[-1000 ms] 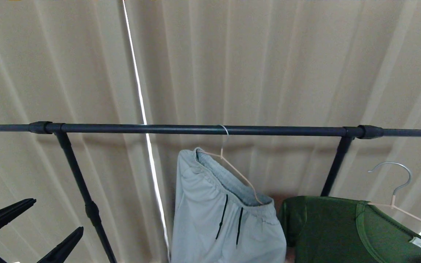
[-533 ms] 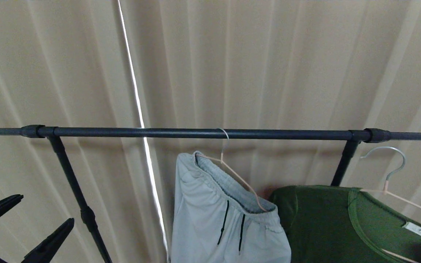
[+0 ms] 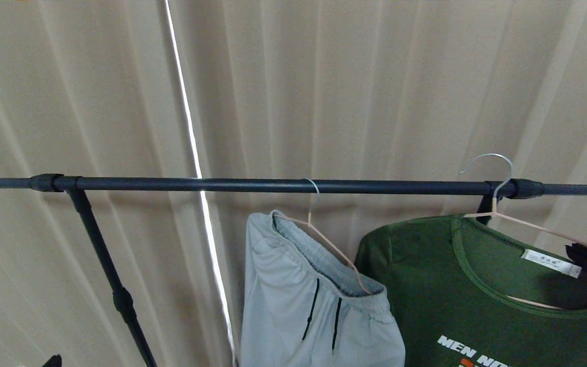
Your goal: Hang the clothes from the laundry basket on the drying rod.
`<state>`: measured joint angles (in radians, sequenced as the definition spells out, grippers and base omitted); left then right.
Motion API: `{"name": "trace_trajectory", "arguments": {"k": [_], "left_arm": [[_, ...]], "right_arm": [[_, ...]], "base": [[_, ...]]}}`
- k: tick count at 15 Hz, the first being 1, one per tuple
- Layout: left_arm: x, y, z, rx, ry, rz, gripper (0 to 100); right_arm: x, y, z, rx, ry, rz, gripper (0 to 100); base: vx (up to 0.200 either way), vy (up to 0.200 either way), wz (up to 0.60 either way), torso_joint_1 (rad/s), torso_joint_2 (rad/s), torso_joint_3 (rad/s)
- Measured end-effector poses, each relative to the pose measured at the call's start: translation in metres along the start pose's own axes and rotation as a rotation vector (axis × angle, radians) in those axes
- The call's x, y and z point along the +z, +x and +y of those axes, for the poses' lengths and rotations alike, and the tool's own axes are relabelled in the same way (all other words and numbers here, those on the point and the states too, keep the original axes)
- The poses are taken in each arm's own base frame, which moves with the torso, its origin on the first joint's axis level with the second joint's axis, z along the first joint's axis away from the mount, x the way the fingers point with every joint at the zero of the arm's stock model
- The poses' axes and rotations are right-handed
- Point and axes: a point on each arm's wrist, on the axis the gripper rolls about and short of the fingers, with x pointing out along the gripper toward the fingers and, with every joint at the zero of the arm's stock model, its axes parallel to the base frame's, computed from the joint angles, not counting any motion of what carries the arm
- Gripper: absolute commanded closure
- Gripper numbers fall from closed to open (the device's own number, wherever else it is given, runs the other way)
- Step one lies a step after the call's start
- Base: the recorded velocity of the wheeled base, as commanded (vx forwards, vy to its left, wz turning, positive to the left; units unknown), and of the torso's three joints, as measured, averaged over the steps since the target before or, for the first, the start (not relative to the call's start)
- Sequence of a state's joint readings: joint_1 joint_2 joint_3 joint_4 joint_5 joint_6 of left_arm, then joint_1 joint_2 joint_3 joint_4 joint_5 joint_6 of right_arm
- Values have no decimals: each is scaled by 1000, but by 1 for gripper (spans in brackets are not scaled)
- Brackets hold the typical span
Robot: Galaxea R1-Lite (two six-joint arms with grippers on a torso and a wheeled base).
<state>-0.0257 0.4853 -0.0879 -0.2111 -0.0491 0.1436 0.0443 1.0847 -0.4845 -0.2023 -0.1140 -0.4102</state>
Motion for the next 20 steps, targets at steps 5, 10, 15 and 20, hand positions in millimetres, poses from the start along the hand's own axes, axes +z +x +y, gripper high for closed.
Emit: {"name": "trace_trajectory", "arguments": {"k": [5, 10, 15, 20], "left_arm": [[-29, -40, -6, 5, -4, -6, 0], [-47, -48, -10, 14, -78, -55, 0], [-49, -49, -11, 16, -76, -72, 0], [-49, -49, -11, 16, -76, -72, 0]], "right_arm": [[1, 27, 7, 45, -22, 87, 100], [6, 34, 10, 30, -39, 103, 100], [19, 43, 7, -13, -35, 101, 100], [15, 47, 23, 15, -81, 134, 100]], "base": [[0, 0, 0, 0, 0, 0], [0, 0, 0, 0, 0, 0], [0, 0, 0, 0, 0, 0], [0, 0, 0, 0, 0, 0]]}}
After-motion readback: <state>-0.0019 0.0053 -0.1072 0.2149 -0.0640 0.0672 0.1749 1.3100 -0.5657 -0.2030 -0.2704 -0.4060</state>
